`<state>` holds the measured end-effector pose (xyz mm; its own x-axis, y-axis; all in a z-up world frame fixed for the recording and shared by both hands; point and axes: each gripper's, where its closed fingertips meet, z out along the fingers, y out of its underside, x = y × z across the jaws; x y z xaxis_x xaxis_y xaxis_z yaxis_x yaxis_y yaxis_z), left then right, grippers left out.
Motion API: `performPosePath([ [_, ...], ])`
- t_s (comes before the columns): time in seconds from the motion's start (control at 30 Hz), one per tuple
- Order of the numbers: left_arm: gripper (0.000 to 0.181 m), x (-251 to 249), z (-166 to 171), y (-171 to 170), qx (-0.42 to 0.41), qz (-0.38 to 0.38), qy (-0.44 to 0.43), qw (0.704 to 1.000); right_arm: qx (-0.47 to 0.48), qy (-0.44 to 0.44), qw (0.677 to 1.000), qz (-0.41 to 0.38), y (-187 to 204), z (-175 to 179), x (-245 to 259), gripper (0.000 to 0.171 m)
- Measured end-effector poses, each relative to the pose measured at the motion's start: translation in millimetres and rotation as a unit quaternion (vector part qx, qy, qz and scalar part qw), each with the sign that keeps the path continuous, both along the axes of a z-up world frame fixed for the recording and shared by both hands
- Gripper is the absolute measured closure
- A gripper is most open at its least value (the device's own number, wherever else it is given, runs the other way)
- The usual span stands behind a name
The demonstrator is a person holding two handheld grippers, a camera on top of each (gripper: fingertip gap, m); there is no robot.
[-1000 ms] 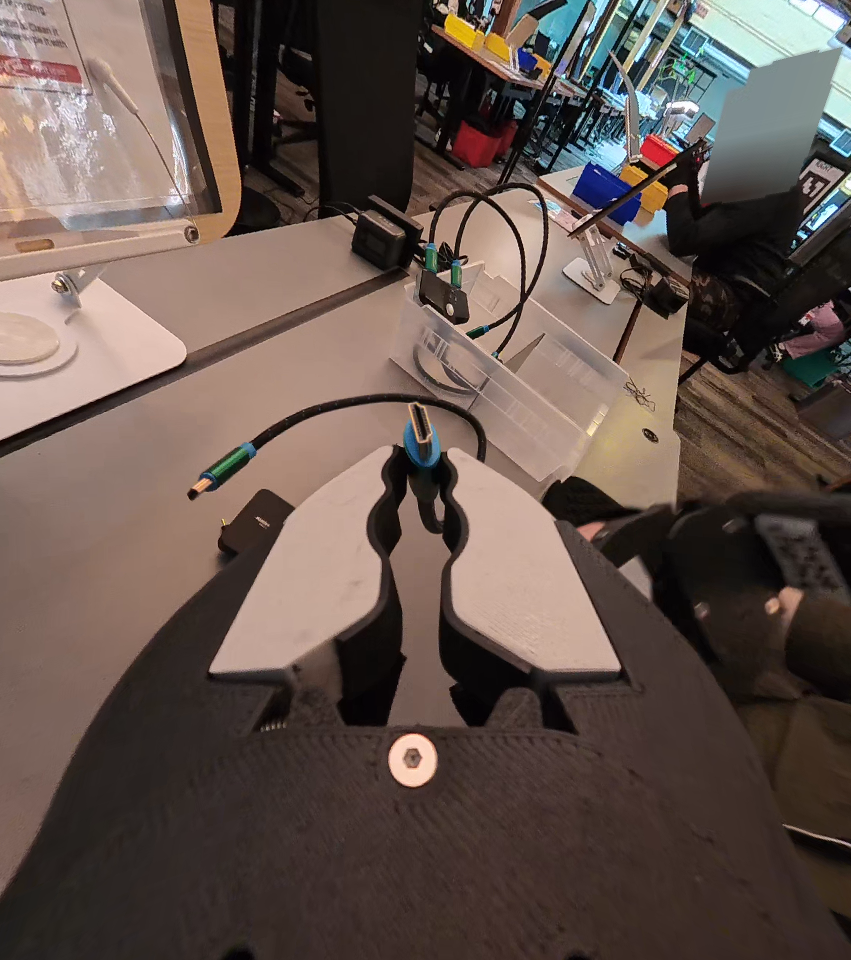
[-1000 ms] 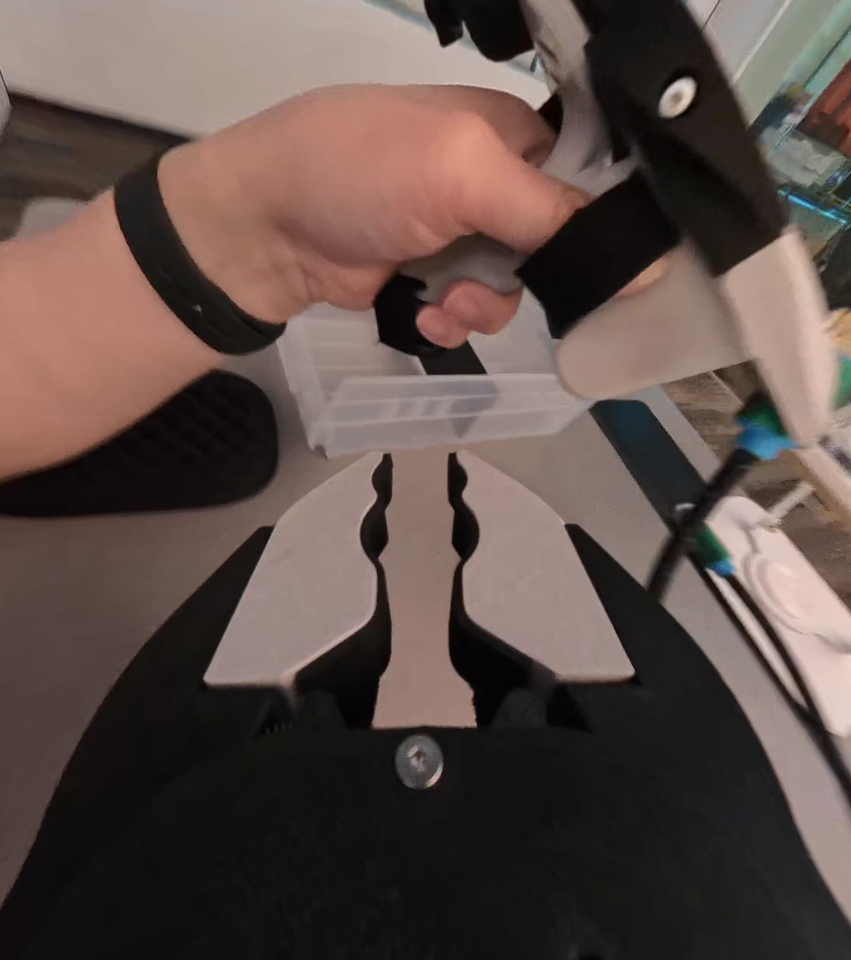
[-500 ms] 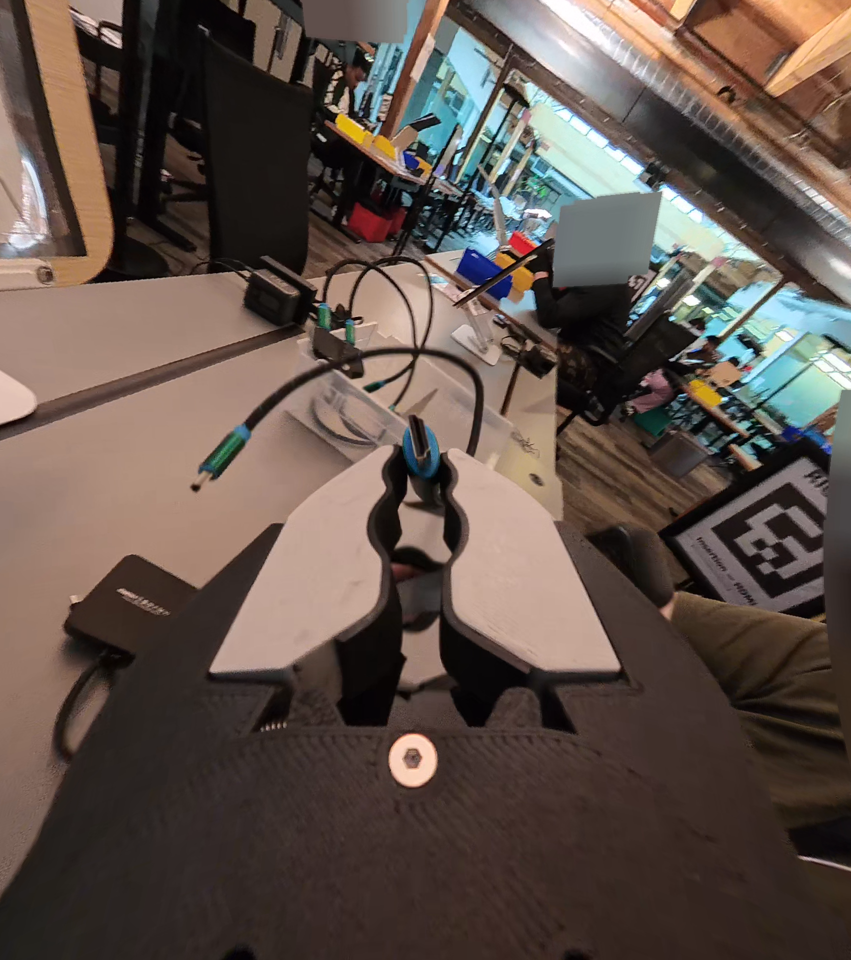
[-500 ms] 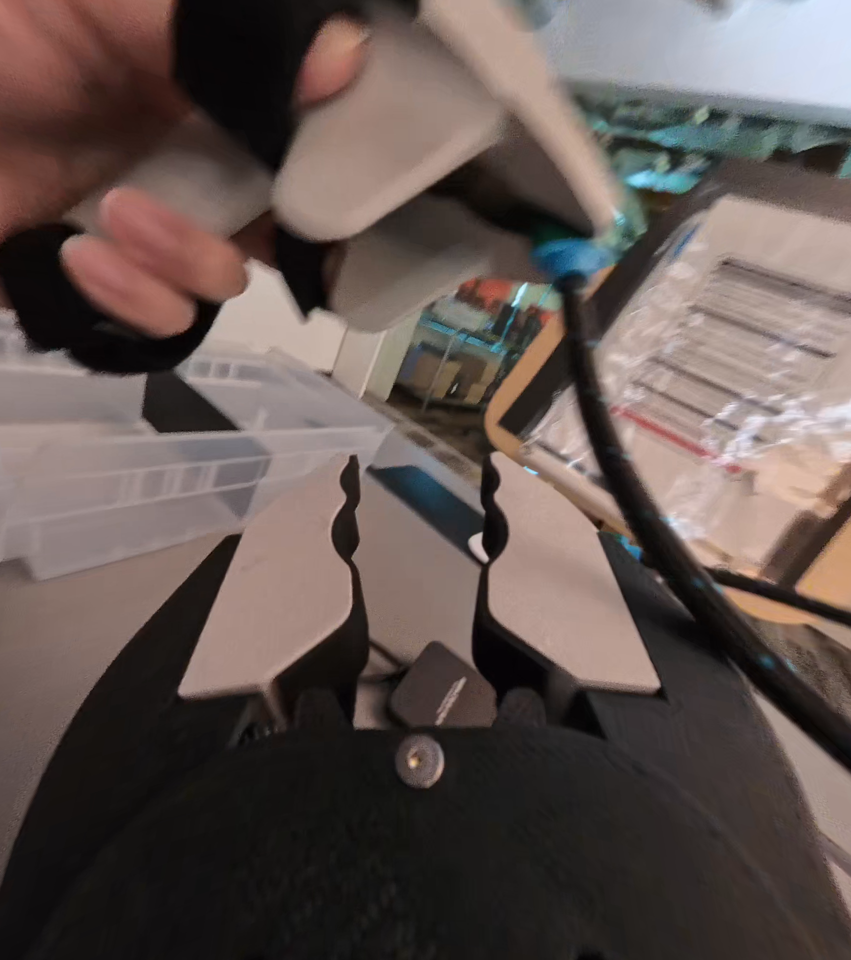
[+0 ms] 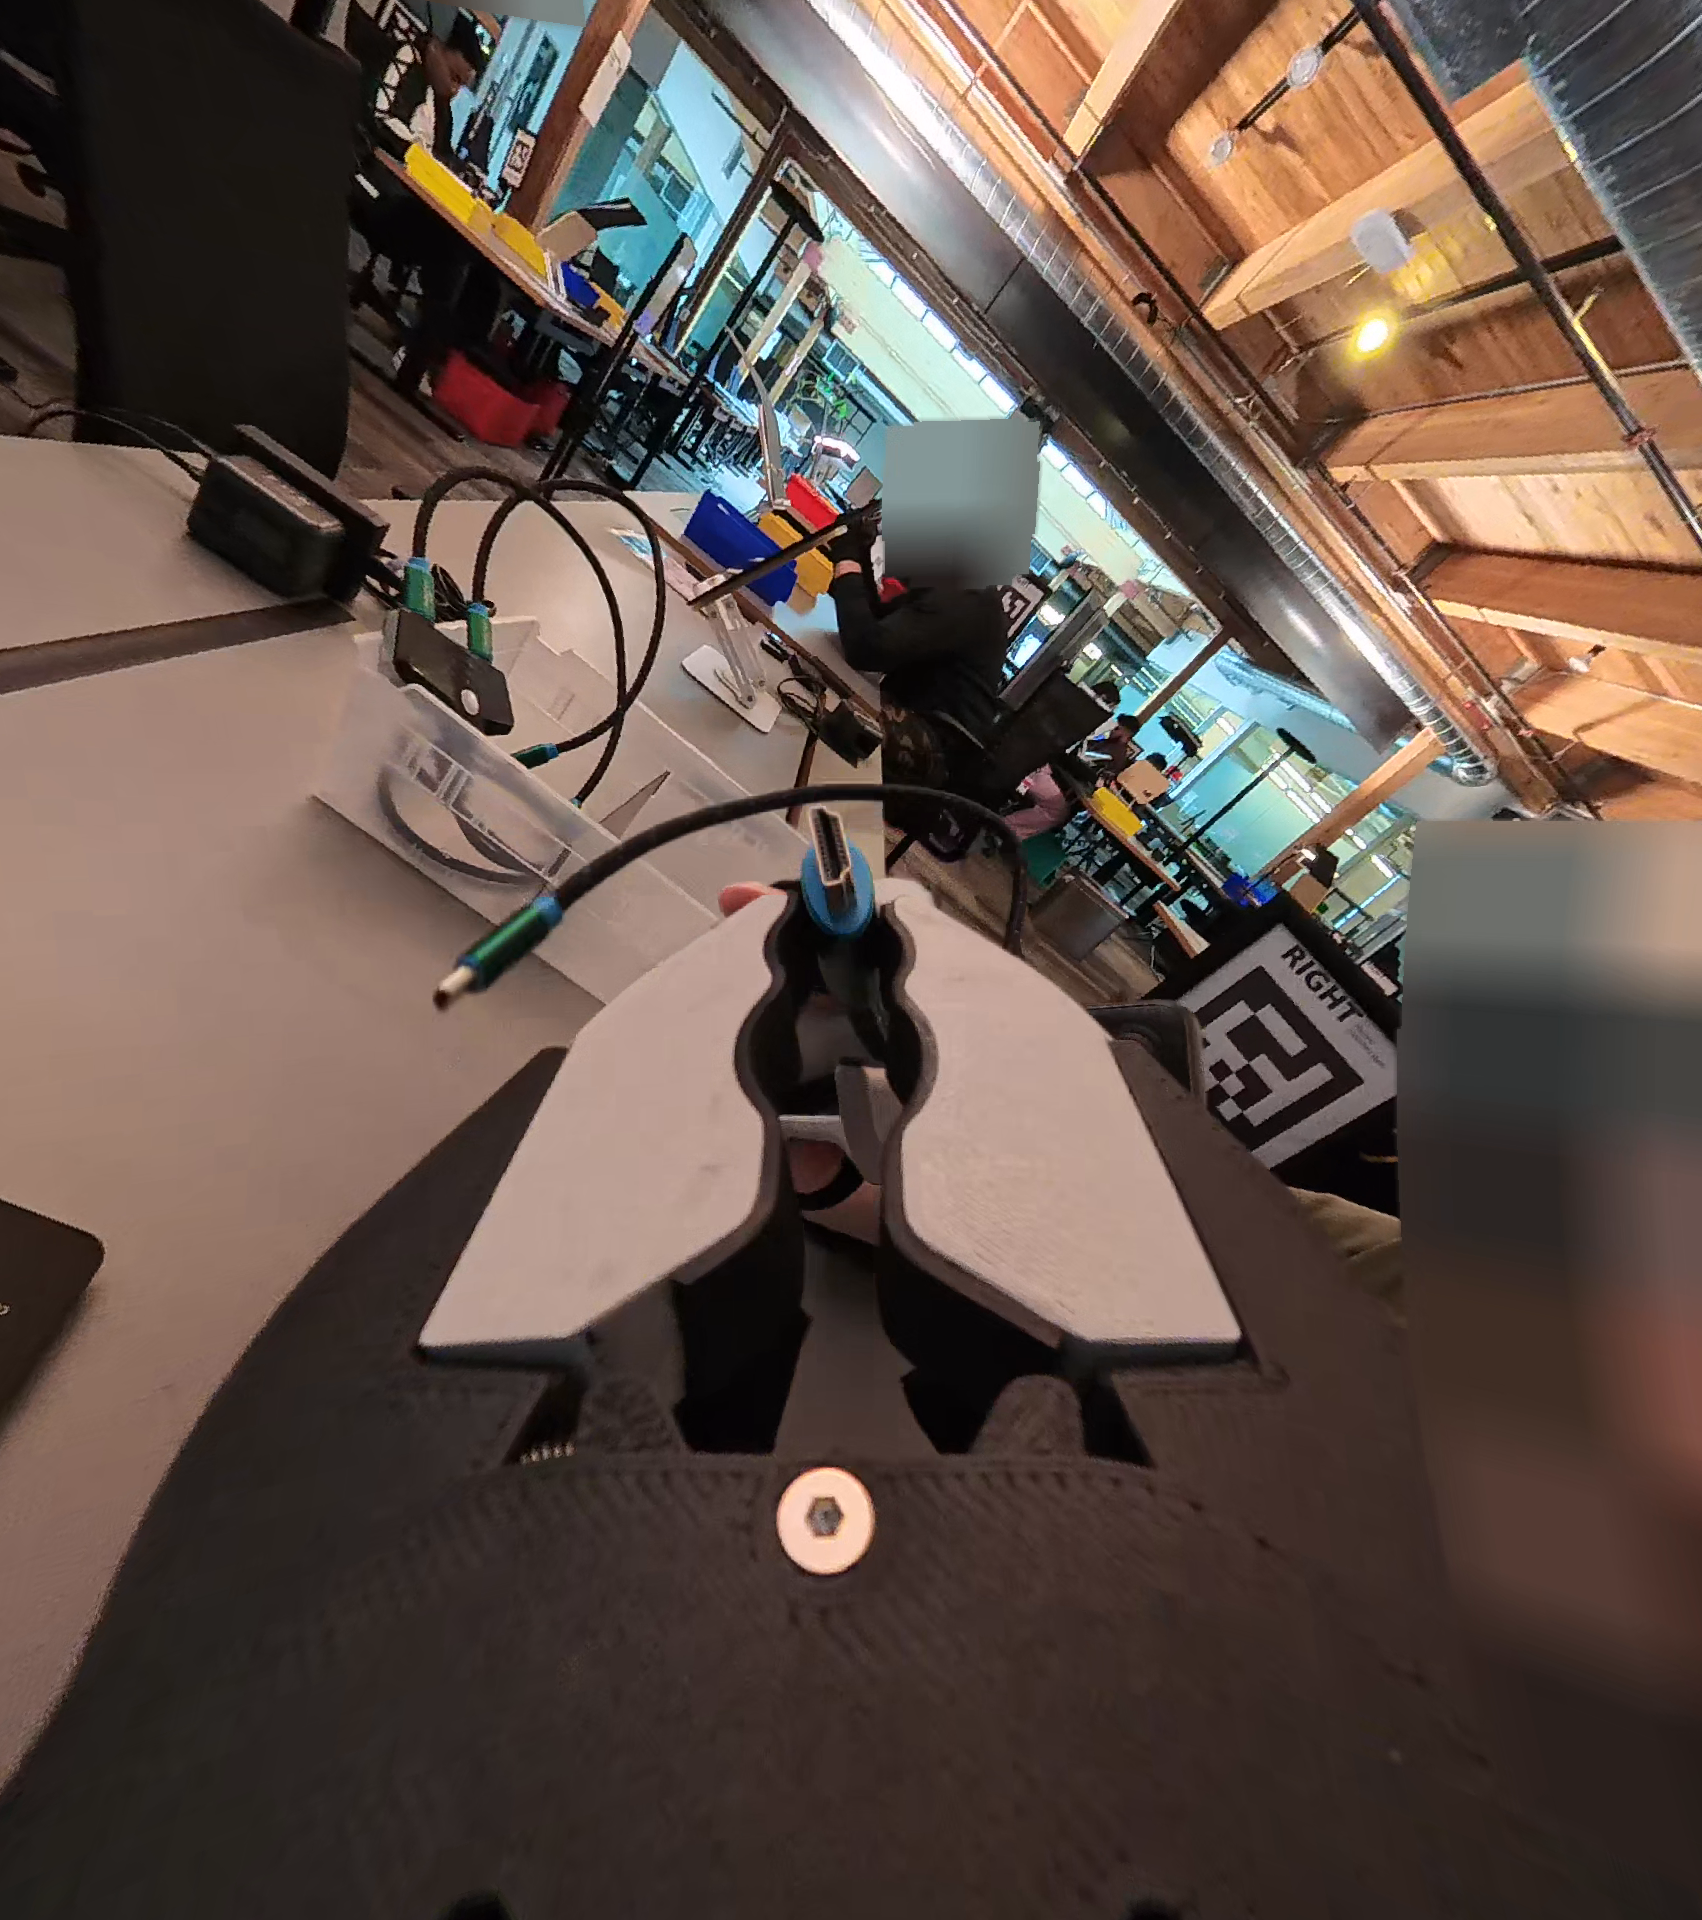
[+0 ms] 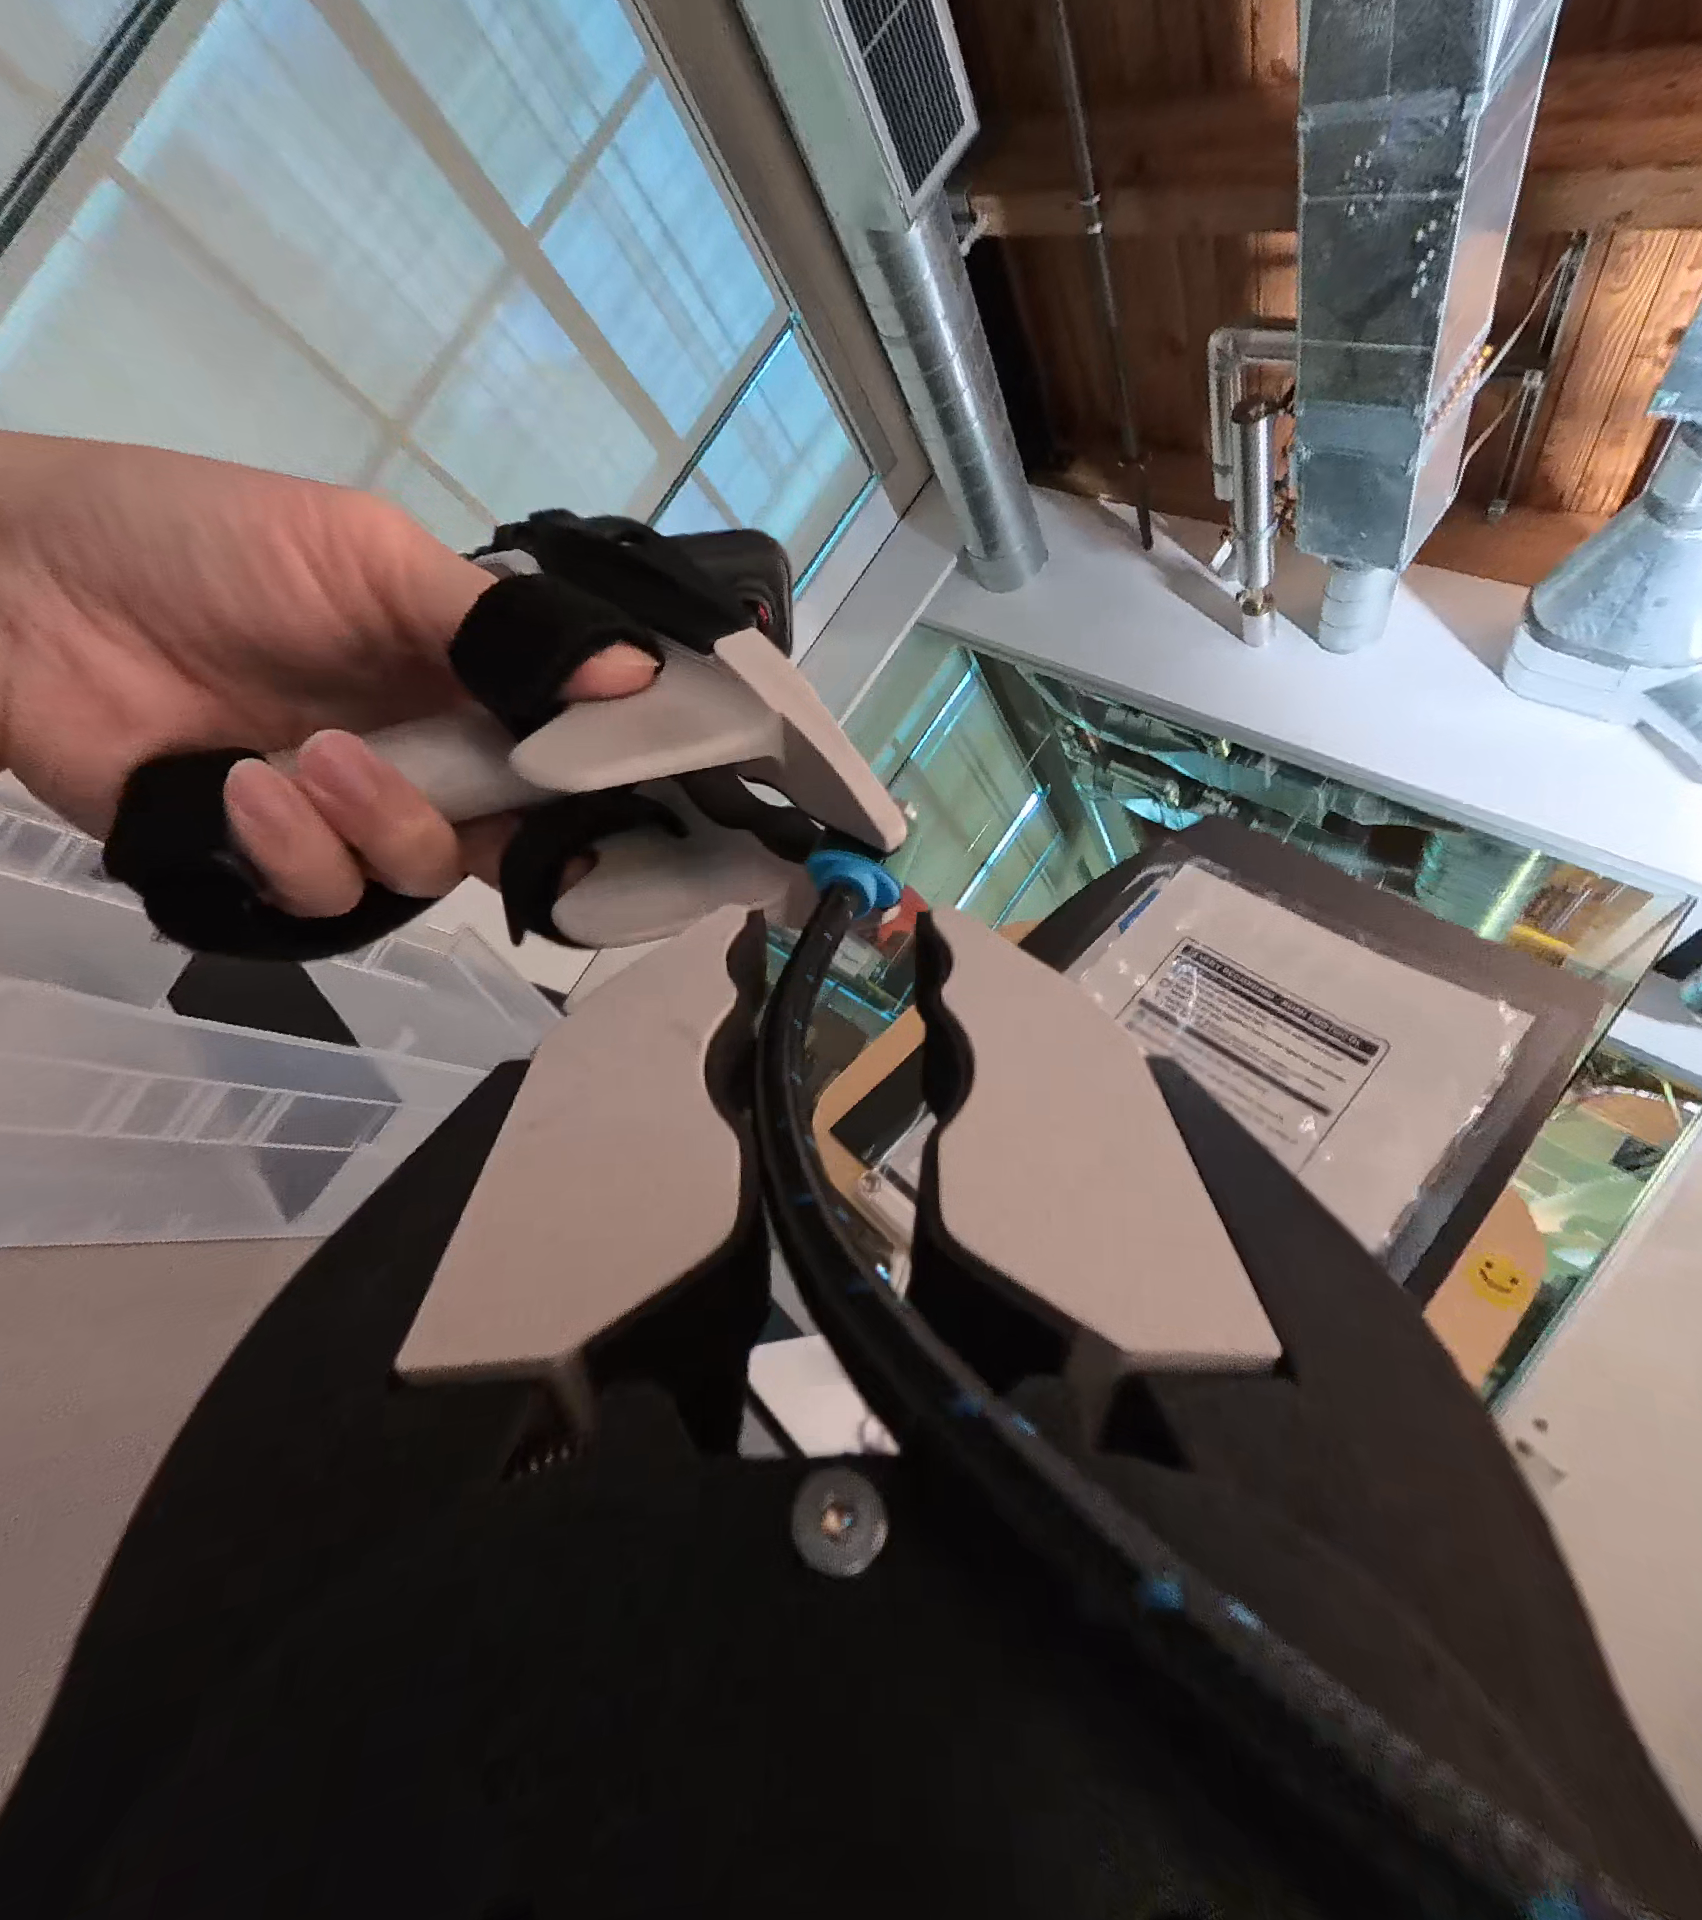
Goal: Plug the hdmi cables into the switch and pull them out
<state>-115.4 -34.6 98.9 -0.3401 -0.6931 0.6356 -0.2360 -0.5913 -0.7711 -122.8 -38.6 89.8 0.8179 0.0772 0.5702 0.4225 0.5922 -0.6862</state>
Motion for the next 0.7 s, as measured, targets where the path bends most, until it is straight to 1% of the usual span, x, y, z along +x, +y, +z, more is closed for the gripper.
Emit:
performPosePath([
  [0.17,0.168,3.1,0.2,-2.7,0.001,0.004,-0.003,1.000,-0.020,0.019,1.000,0.010,-1.9,0.1,-2.3,0.156],
  [0.4,0.169,4.2,1.0,-1.3,0.002,0.014,-0.008,1.000,-0.045,0.045,0.998,-0.001,2.1,0.9,3.7,0.157],
  [0.63,0.169,6.6,-1.3,-3.2,0.003,0.014,-0.005,1.000,-0.030,0.033,0.999,-0.008,0.1,0.2,5.0,0.157],
  [0.7,0.168,7.1,0.1,-5.5,-0.004,0.008,-0.011,1.000,-0.024,0.034,0.999,-0.007,-2.2,1.4,5.3,0.161],
])
